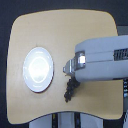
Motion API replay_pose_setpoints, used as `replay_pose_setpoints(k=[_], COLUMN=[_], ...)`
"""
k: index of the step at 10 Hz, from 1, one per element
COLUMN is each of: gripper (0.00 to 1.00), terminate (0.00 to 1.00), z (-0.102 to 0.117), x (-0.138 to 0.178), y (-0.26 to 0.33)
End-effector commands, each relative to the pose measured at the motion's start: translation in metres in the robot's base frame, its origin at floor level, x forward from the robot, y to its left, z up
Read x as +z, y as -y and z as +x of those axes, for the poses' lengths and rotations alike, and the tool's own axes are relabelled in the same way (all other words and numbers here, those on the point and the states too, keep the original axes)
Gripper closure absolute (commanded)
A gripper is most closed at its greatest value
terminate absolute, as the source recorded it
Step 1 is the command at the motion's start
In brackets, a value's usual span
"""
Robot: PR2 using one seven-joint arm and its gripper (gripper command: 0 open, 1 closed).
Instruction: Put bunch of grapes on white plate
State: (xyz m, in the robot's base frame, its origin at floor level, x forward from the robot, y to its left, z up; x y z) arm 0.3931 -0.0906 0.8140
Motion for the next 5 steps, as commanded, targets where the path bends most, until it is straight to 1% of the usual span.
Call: replay_pose_setpoints(k=[1,4,5], gripper=[0.00,0.00,0.00], terminate=[0.00,0.00,0.00], z=[0.014,0.013,0.009], x=[-0.055,-0.076,-0.082], y=[0.010,0.001,-0.003])
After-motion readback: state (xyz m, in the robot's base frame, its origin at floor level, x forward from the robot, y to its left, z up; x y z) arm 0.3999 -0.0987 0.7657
